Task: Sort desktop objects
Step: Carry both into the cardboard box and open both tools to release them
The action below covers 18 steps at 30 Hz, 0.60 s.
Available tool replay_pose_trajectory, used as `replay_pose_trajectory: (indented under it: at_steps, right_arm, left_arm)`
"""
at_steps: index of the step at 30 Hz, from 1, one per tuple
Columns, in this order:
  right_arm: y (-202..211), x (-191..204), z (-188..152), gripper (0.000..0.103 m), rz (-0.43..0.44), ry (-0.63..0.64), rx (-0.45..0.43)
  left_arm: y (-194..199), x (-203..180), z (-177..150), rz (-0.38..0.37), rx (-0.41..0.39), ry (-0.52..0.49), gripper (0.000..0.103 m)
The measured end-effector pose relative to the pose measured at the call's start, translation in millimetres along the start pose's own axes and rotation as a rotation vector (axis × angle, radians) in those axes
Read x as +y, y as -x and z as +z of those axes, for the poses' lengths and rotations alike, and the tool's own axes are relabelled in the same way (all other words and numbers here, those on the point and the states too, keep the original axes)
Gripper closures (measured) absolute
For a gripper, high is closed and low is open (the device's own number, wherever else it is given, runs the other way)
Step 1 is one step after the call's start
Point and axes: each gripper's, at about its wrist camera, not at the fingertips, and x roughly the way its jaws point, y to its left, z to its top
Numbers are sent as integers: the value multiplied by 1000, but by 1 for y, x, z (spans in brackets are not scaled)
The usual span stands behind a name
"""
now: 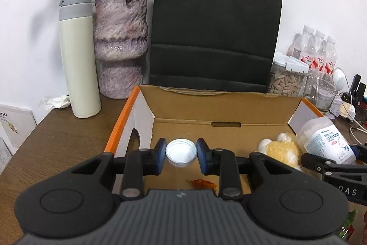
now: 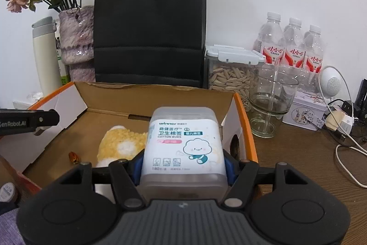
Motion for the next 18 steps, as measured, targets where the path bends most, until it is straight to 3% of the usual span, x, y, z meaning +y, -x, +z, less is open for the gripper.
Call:
replay_pose_trajectory:
  at_steps: [13,16,18]
  right_arm:
    - [1,-1,-1,39,13,-9,1]
    - [1,-2,-1,36,15,-14,0]
    - [3,-2,-1,29,20,-17,-6]
  left_arm:
    - [-6,-4,-5,-11,48,-13,72]
    - [-5,-5,-5,-14,46,-22,65]
    - [-4,-5,-6,-9,43,-23,52]
